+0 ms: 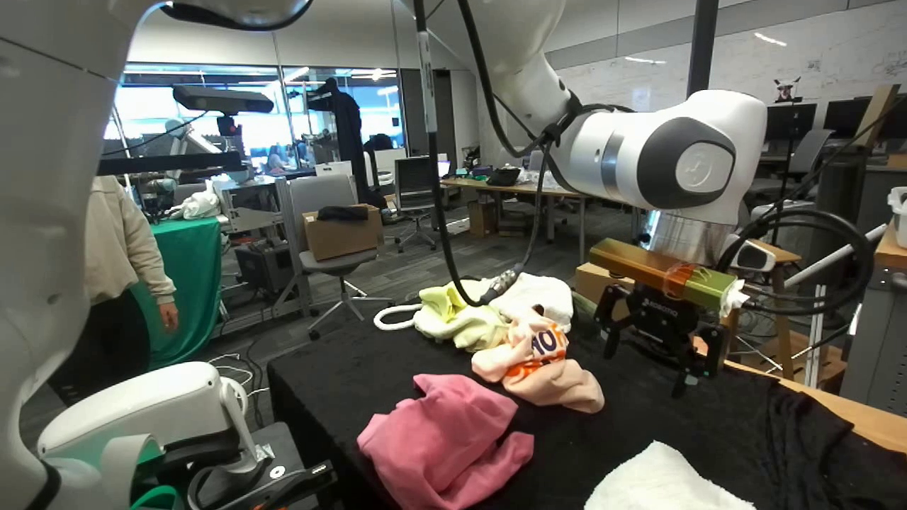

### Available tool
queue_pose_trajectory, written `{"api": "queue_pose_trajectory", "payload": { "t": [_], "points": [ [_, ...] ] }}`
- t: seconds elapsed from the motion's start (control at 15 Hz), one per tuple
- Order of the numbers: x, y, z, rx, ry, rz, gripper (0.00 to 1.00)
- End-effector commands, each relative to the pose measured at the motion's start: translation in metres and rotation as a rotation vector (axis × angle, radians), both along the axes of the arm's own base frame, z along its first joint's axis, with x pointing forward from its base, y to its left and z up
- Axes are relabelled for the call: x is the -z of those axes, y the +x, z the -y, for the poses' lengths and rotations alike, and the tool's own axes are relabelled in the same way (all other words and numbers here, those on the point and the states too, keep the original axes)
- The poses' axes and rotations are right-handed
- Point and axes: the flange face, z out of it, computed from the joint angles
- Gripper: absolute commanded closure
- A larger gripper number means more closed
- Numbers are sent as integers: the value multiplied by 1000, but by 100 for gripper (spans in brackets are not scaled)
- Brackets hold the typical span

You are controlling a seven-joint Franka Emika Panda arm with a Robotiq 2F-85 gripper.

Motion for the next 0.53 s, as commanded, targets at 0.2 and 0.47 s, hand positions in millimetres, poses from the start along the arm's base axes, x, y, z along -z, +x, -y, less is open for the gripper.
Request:
{"api": "queue_pose_trajectory", "payload": {
  "t": [0.2, 0.47],
  "points": [
    [14, -28, 23, 143, -25, -36, 0],
    [30, -39, 37, 211, -64, -38, 0]
  ]
}}
